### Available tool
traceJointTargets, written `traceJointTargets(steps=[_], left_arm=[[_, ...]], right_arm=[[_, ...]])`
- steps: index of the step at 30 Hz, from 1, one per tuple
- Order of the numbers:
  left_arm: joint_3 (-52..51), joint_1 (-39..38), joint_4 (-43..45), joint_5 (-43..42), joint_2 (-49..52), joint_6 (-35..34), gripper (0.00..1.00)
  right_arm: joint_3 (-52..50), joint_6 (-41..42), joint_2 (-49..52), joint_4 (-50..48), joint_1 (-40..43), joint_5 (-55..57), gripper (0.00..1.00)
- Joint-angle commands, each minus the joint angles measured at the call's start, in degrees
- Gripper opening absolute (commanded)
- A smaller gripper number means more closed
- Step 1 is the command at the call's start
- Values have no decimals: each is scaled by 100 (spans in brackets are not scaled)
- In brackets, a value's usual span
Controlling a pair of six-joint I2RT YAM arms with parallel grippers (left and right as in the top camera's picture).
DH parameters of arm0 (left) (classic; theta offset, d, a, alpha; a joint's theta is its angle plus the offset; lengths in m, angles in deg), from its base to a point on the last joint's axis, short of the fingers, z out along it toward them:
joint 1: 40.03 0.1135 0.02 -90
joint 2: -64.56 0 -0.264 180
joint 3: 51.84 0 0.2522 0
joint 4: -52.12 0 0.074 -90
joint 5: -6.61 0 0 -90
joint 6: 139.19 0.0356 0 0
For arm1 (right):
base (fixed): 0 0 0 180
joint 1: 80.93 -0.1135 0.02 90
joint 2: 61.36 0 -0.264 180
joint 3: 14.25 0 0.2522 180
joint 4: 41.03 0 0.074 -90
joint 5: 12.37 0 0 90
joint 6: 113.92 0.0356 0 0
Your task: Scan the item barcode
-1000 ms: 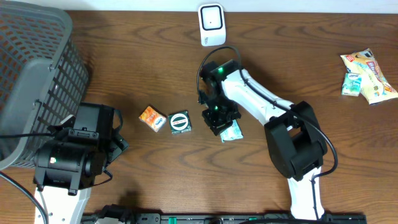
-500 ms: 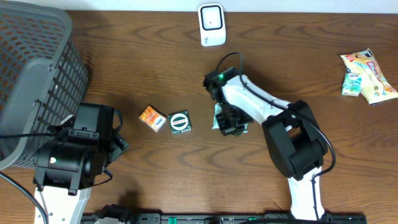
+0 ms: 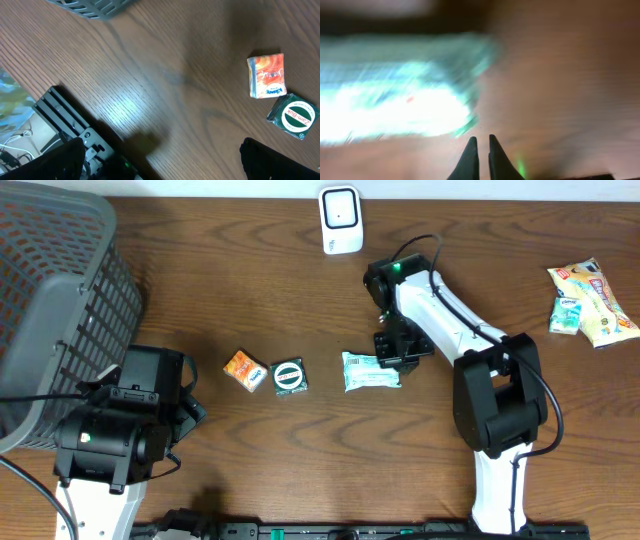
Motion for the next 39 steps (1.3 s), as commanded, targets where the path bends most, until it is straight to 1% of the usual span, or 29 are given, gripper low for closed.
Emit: traceJointTargets(steps=[1,5,11,12,13,16,18,21,23,24,25,28,30,33,39], left_arm=[[109,22,-15,92,-26,-55,98],[109,22,-17,92,-26,-55,98],[109,22,-15,92,-26,-55,98],[109,22,-17,92,-26,-55,98],[109,22,-15,92,-26,-55,98],[109,22,-15,92,-26,-55,98],[109,22,-15,92,-26,-55,98],[109,22,-17,92,-26,-52,98],[109,22,-15,92,-26,-55,98],[109,22,-15,94,-26,-55,97],[109,22,-17,94,-26,-55,98],[109,22,-15,94,-26,-52,97],[109,22,-15,94,-26,-55,98],[109,22,-15,92,-26,-55,98],[109,22,-15,92,-26,-55,97]], right_arm=[[26,-595,-2,216,-170,-726,5],[-87,-592,0,291,-365,-614,9],[-442,-570,0,-74,-546,-431,18],[-503,-570,0,-129,-551,-417,17],[-577,-560,0,-203,-551,-382,15],[-778,-195,0,-487,-549,-66,12],[-876,92,0,-719,-518,317,12],[-909,184,0,-1093,-435,560,13],[-909,184,0,-1370,-382,562,13],[-909,184,0,-1547,-358,562,17],[-909,184,0,-1700,-334,562,19],[-879,184,0,-2129,-273,490,19],[-822,184,0,-2258,-234,350,22],[-691,181,-2,-2227,-186,57,23],[-402,179,-7,-2063,-175,-2,25]])
